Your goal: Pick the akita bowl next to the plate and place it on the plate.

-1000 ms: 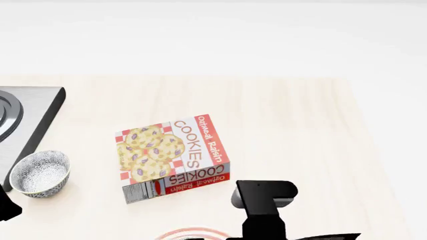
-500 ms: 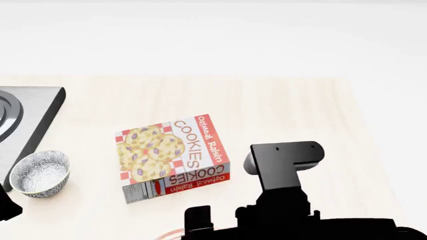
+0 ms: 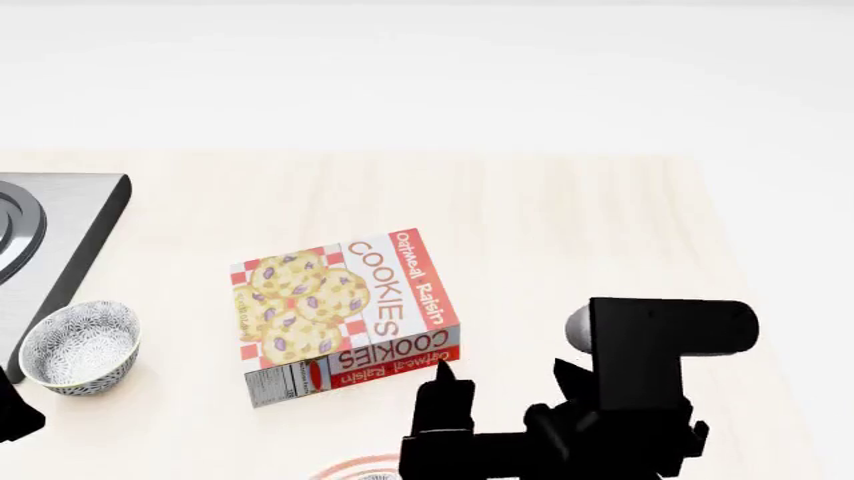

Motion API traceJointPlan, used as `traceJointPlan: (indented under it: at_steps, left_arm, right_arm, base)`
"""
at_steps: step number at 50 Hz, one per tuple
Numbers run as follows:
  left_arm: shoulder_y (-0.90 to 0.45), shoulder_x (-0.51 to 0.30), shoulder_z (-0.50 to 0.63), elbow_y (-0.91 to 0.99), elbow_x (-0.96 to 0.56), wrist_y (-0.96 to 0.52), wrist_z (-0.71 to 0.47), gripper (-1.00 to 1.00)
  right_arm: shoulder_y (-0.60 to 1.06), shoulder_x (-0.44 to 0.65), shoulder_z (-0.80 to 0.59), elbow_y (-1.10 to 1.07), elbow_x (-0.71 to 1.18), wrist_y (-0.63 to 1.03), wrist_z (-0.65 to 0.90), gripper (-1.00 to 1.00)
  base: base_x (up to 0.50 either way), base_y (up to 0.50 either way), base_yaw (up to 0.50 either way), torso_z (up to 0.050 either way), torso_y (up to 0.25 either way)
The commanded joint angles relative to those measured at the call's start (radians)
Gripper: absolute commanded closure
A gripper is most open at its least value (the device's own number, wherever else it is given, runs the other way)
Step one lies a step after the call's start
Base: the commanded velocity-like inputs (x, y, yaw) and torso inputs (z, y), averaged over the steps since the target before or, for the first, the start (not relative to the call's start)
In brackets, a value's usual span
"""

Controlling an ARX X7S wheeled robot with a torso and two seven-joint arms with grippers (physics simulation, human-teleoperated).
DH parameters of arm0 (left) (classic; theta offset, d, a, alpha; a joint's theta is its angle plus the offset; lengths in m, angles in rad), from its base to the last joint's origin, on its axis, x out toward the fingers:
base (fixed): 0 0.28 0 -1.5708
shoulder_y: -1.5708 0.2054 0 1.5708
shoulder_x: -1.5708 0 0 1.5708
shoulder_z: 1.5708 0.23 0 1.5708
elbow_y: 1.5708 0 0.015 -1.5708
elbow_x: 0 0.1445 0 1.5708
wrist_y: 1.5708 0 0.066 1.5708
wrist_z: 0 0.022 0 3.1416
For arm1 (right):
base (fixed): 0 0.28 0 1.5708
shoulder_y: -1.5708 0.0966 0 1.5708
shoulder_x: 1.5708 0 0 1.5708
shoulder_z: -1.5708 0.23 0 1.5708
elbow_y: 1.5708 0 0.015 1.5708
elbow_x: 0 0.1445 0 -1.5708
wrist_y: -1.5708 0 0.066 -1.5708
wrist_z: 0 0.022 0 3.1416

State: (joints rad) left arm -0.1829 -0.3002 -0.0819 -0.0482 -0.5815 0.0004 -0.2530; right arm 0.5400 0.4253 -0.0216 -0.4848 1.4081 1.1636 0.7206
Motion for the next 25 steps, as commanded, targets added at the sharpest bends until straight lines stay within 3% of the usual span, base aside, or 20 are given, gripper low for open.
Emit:
traceJointPlan:
  at_steps: [1,8,25]
  left_arm:
    - [0.003,-0.003,0.004,0.007,0.000,0.000,-0.004,-1.00]
    - [0.002,-0.005,0.006,0.007,-0.001,-0.001,-0.005,-1.00]
    - [0.000,-0.005,0.011,-0.003,-0.001,0.008,-0.002,-1.00]
  right_arm:
    - [-0.133,0.033,-0.044,-0.112,-0.341,-0.171,-0.101,-1.00]
    - [-0.232,0.037,-0.081,-0.102,-0.522,-0.335,-0.185,-1.00]
    - [-0.359,0.041,-0.124,-0.075,-0.780,-0.583,-0.224,-1.00]
  base:
    - [0.00,0.00,0.00,0.000,0.000]
    - [0.00,0.00,0.00,0.000,0.000]
    - [0.00,0.00,0.00,0.000,0.000]
